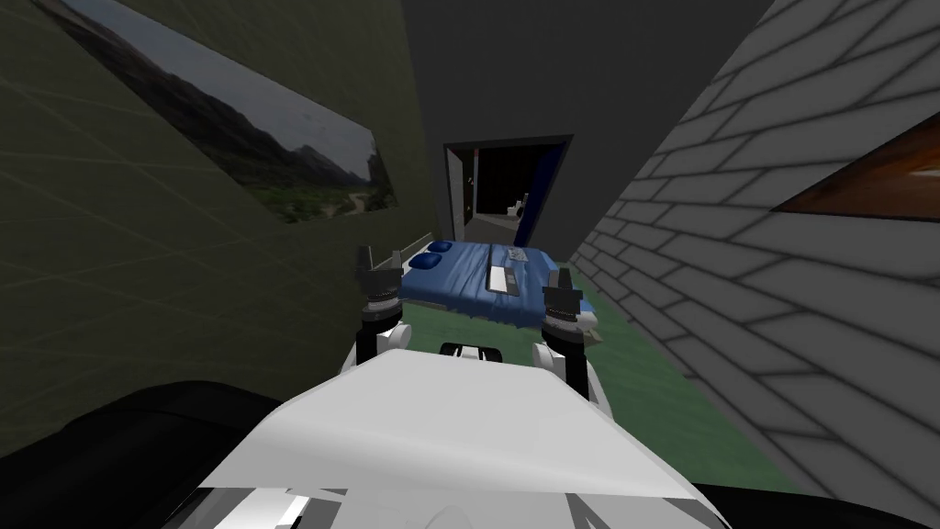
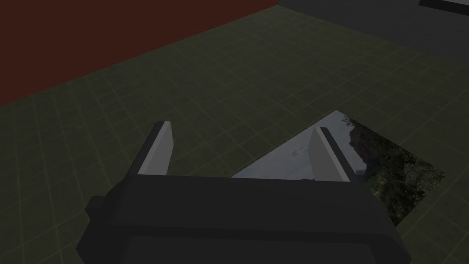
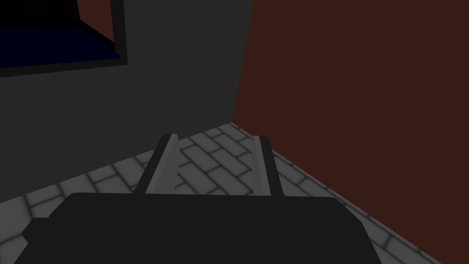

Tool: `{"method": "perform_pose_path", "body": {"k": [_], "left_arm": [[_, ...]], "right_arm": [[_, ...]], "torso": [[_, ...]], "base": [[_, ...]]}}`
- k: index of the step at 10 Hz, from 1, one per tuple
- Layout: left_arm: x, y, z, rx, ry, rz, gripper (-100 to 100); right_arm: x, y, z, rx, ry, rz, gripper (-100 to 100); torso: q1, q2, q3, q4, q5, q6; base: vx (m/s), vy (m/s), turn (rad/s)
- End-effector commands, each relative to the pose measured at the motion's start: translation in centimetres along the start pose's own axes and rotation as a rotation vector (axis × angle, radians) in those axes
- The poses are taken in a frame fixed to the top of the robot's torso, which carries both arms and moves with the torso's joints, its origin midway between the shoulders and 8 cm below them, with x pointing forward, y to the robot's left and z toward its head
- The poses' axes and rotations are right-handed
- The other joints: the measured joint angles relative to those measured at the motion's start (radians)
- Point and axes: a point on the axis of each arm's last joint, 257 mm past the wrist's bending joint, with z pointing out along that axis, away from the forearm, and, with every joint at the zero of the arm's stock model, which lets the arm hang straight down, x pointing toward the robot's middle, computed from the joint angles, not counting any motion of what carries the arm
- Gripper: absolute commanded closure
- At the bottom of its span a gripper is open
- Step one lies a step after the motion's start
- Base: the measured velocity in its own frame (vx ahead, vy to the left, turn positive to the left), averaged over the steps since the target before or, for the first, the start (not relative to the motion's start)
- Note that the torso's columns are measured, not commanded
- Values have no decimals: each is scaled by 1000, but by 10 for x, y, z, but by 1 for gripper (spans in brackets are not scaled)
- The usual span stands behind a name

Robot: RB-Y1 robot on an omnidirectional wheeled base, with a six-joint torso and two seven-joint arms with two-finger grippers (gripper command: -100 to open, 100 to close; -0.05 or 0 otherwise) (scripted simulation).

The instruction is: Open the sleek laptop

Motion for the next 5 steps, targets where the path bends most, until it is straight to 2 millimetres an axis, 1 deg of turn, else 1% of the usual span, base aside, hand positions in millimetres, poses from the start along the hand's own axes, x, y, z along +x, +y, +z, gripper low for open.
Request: {"method": "perform_pose_path", "body": {"k": [1, 2, 3, 4, 5], "left_arm": [[0, 0, 0, 0, 0, 0, 0], [0, 0, 0, 0, 0, 0, 0], [0, 0, 0, 0, 0, 0, 0], [0, 0, 0, -1, 0, 0, 0], [0, 0, 0, -1, 0, 0, 0]], "right_arm": [[0, 0, 0, 0, 0, 0, 0], [6, -11, -2, 31, 40, -26, -100], [9, -17, -3, 51, 61, -42, -100], [15, -35, -7, 102, 106, -82, -100], [18, -46, -10, 133, 131, -107, -100]], "torso": [[0, 74, -148, 74, 0, 0], [0, 148, -295, 148, 0, 0], [1, 181, -364, 181, 0, 0], [1, 190, -384, 190, 0, 0], [1, 193, -388, 193, 0, 0]], "base": [[0, 0, 0], [11, 21, 52], [12, 32, 89], [4, 43, 168], [10, 50, 119]]}}
